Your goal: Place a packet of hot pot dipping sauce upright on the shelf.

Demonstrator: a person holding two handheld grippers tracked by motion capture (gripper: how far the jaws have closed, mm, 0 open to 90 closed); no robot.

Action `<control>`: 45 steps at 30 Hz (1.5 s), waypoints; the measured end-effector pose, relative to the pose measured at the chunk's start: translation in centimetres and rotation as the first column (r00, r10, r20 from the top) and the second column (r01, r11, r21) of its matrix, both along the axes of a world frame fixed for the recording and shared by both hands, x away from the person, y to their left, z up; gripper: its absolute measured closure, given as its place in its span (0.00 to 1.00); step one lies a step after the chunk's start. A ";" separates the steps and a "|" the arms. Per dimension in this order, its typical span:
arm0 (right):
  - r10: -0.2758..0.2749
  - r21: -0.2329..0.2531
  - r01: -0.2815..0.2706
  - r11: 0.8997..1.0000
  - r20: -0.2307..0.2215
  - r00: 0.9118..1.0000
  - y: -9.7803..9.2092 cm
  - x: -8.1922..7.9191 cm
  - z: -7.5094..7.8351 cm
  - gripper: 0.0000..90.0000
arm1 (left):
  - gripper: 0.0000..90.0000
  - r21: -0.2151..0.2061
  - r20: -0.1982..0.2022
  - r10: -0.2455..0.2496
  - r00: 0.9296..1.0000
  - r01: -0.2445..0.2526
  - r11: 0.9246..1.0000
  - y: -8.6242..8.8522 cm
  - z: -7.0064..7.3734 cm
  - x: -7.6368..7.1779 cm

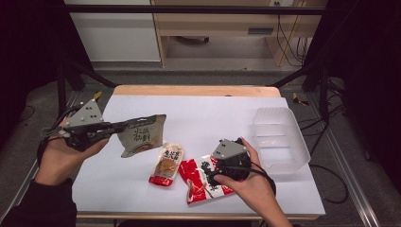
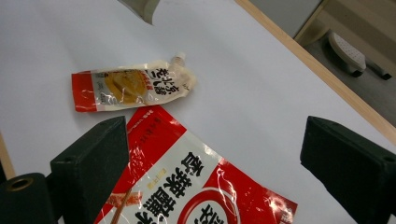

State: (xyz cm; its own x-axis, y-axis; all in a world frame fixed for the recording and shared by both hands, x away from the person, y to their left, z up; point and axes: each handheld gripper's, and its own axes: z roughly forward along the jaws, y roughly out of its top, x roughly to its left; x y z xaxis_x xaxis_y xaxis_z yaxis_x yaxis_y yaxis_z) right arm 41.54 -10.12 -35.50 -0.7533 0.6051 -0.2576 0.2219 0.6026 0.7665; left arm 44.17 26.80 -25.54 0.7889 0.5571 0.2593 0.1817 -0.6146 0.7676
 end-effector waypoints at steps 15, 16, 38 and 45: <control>0.140 -0.199 -0.135 0.971 0.010 0.990 0.5 2.7 6.4 0.24 | 1.00 0.048 -0.020 -0.106 0.994 0.107 0.993 -5.1 0.5 1.9; 0.154 -0.210 -0.150 0.966 0.004 0.988 0.6 3.0 6.7 0.25 | 1.00 0.051 -0.022 -0.118 0.993 0.119 0.992 -5.5 0.4 2.0; 0.275 -0.333 -0.303 0.893 -0.129 0.953 3.2 6.5 6.1 0.70 | 1.00 0.041 -0.079 -0.270 0.960 0.273 0.961 -11.7 -2.9 2.7; 0.287 -0.318 -0.322 0.892 -0.153 0.946 3.2 6.7 5.7 0.96 | 1.00 0.027 -0.082 -0.270 0.959 0.273 0.962 -11.9 -3.3 2.7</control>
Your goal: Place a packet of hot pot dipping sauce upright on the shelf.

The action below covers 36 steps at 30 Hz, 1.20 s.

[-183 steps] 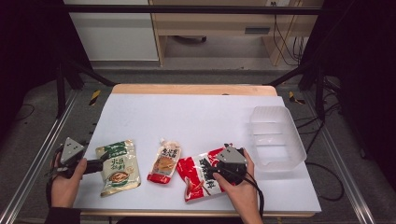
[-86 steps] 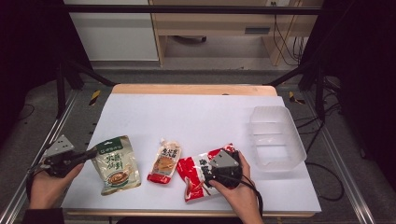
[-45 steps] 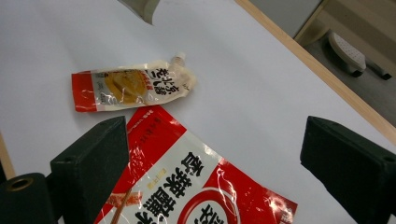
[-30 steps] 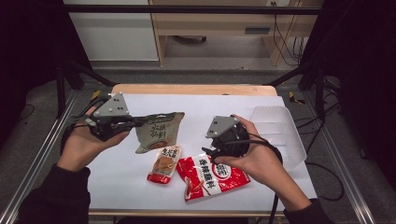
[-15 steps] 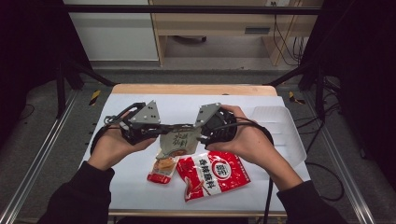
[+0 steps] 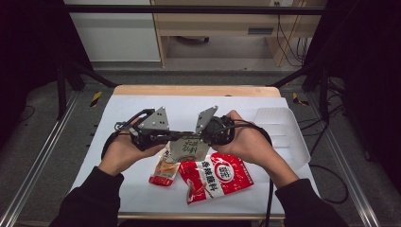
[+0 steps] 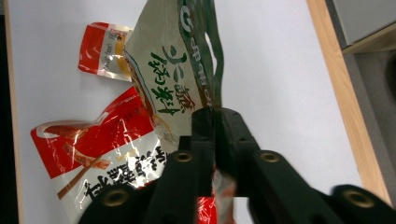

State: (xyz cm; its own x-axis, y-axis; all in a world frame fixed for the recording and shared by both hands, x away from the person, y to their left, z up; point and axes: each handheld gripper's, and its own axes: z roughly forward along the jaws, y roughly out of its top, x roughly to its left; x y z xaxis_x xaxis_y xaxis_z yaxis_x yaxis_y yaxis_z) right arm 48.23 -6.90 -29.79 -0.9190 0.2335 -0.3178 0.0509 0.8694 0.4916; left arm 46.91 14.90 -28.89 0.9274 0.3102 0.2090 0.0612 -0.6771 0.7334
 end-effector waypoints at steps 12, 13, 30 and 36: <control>-0.012 -0.019 0.012 1.000 -0.008 1.000 0.2 -0.1 0.7 1.00 | 0.96 -0.068 -0.009 0.013 1.000 -0.013 0.998 0.6 -0.9 -0.2; -0.011 -0.033 0.011 0.999 -0.004 1.000 0.2 0.0 1.0 1.00 | 0.80 -0.080 -0.002 0.025 1.000 -0.025 0.996 0.7 -1.0 -0.3; -0.085 -0.011 0.085 0.996 0.030 0.996 -3.0 0.3 3.3 1.00 | 0.14 -0.169 0.011 0.189 0.982 -0.184 0.968 3.6 -3.8 -1.4; -0.116 0.008 0.116 0.993 0.056 0.992 -4.9 0.4 5.0 1.00 | 0.08 -0.192 0.005 0.236 0.972 -0.231 0.954 4.8 -5.8 -2.1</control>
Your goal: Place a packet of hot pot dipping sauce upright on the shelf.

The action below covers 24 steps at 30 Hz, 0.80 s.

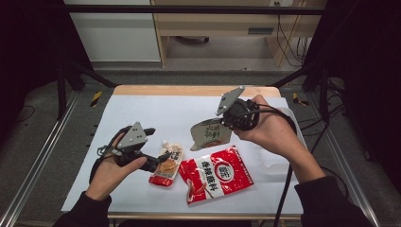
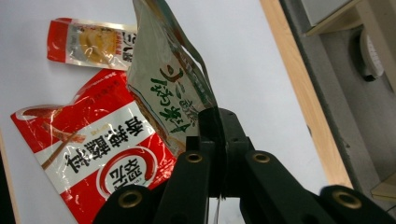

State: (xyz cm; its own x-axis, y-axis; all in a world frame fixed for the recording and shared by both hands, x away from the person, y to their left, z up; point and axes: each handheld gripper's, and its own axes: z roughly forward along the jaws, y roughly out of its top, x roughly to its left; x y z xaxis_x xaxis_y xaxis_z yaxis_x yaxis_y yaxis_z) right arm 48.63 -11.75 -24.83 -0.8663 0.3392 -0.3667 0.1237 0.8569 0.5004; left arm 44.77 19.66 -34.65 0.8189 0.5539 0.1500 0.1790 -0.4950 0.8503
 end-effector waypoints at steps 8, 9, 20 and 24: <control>-0.026 0.024 0.026 0.999 0.033 0.999 -1.9 0.1 1.6 1.00 | 0.07 0.014 -0.014 0.051 0.999 -0.051 0.999 1.8 -3.0 -0.8; -0.032 0.028 0.031 0.999 0.038 0.999 -2.1 0.0 1.7 1.00 | 0.07 0.014 -0.010 0.067 0.998 -0.066 0.998 2.2 -3.4 -0.9; -0.083 0.076 0.076 0.994 0.088 0.993 -4.8 0.3 3.2 1.00 | 0.07 0.004 0.017 0.149 0.989 -0.149 0.989 4.6 -5.0 -1.7; -0.096 0.092 0.087 0.992 0.099 0.990 -5.7 0.3 3.7 1.00 | 0.06 0.041 0.018 0.156 0.988 -0.157 0.987 5.2 -5.1 -2.3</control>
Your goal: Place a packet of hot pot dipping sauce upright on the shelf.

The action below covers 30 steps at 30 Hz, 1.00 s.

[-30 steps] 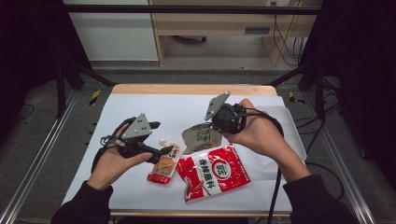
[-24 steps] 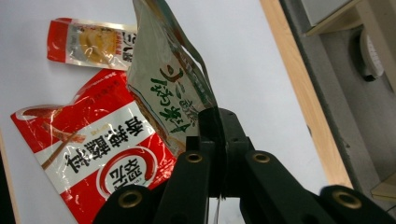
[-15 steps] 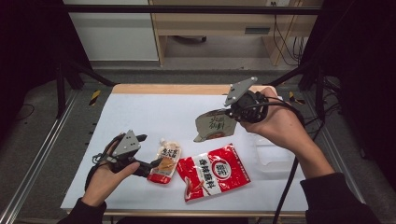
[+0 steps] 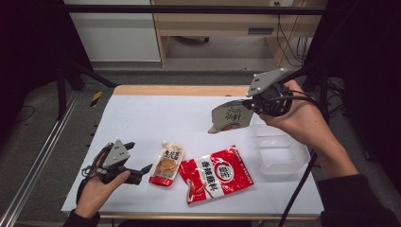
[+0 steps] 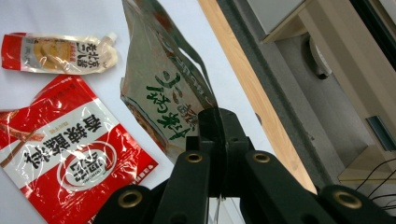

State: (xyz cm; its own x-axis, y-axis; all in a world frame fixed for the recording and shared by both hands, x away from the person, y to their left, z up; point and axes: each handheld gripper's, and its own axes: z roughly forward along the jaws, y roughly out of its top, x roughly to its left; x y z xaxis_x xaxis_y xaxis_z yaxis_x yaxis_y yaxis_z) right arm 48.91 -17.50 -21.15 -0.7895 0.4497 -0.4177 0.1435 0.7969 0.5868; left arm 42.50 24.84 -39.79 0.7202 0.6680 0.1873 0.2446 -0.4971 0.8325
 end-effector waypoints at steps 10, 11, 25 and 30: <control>-0.048 -0.001 0.048 0.999 0.030 0.998 -2.7 -0.4 1.3 1.00 | 0.06 -0.043 0.014 0.091 0.996 -0.090 0.995 3.0 -1.3 -1.0; -0.048 -0.001 0.048 0.999 0.030 0.998 -2.7 -0.4 1.3 1.00 | 0.06 -0.050 0.013 0.104 0.995 -0.103 0.993 3.3 -1.5 -1.0; -0.167 0.016 0.167 0.986 0.046 0.985 -7.9 1.1 0.5 1.00 | 0.06 -0.078 0.002 0.166 0.986 -0.165 0.983 4.8 -3.0 -1.0; -0.201 0.024 0.200 0.979 0.044 0.979 -9.3 2.0 -0.4 1.00 | 0.06 -0.070 -0.002 0.168 0.986 -0.167 0.983 4.9 -3.3 -1.1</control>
State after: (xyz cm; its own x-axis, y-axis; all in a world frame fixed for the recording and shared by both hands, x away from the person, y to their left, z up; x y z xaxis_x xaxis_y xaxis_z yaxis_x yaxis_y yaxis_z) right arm 50.89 -26.81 -21.53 -0.6622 0.6055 -0.4415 0.2717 0.7430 0.6116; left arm 41.44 29.74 -43.09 0.5964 0.7906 0.1391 0.3158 -0.3903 0.8648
